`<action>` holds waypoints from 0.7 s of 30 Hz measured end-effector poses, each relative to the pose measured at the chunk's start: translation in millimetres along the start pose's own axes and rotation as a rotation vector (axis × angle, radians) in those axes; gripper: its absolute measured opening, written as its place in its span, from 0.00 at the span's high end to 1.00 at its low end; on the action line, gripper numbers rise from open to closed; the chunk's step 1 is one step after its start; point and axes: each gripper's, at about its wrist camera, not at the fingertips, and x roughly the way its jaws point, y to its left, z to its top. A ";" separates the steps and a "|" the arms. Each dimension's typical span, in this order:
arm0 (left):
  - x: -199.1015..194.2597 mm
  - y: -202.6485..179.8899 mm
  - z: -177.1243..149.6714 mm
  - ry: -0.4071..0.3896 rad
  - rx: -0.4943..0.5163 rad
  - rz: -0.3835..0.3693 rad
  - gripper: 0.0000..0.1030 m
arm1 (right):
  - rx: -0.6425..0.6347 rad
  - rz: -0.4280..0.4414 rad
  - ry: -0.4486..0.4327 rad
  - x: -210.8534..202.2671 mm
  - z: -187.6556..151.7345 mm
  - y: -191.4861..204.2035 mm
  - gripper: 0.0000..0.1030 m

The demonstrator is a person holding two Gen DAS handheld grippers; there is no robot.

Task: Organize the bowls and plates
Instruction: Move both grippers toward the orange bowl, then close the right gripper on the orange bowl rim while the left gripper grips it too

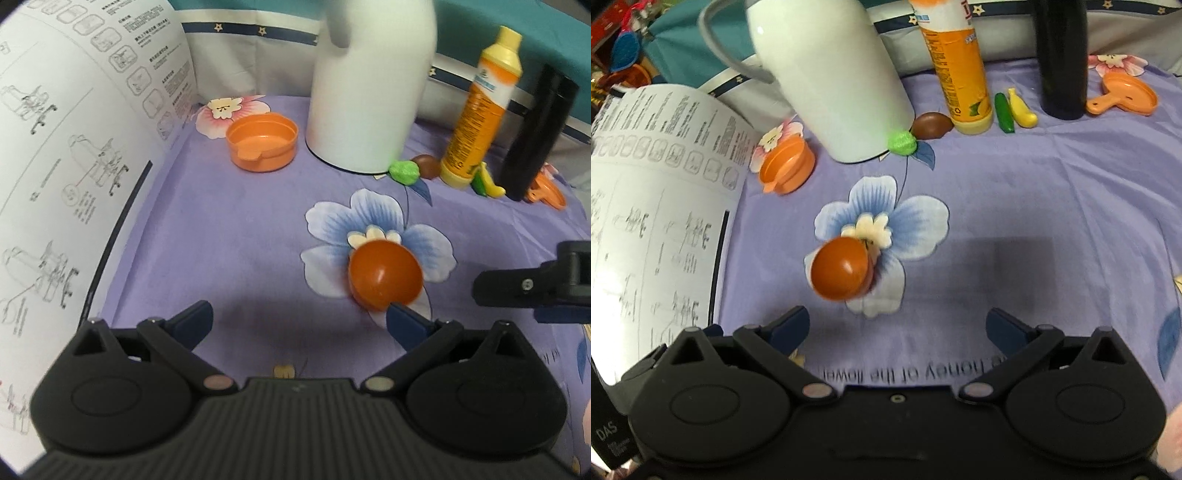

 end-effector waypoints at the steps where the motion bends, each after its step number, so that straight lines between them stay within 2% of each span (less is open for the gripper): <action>1: 5.0 -0.9 2.6 0.003 0.001 -0.001 0.05 | 0.003 0.001 0.002 4.9 4.0 1.1 0.03; 3: 14.9 -4.2 6.3 0.013 0.009 -0.006 0.10 | 0.011 -0.002 0.006 15.1 10.9 3.0 0.15; 5: 24.3 -7.6 9.4 0.023 0.018 -0.004 0.17 | 0.018 0.008 0.010 25.4 17.1 5.3 0.19; 6: 28.2 -9.3 10.5 0.027 0.022 -0.004 0.18 | 0.021 0.012 0.012 29.6 19.1 6.0 0.27; 10: 42.5 -15.7 14.5 0.046 0.035 -0.012 0.28 | 0.013 0.019 0.032 47.8 26.5 9.7 0.45; 12: 48.2 -19.5 15.5 0.055 0.047 -0.016 0.34 | 0.008 0.024 0.042 55.8 28.2 13.2 0.63; 17: 61.4 -25.5 15.4 0.090 0.060 -0.045 0.64 | 0.004 0.050 0.059 70.5 29.0 16.2 0.85; 18: 63.5 -27.0 15.1 0.093 0.064 -0.048 0.66 | 0.001 0.054 0.060 72.0 29.1 16.8 0.87; 21: 67.3 -31.1 14.6 0.099 0.072 -0.067 0.82 | -0.011 0.068 0.064 75.6 28.2 19.0 0.92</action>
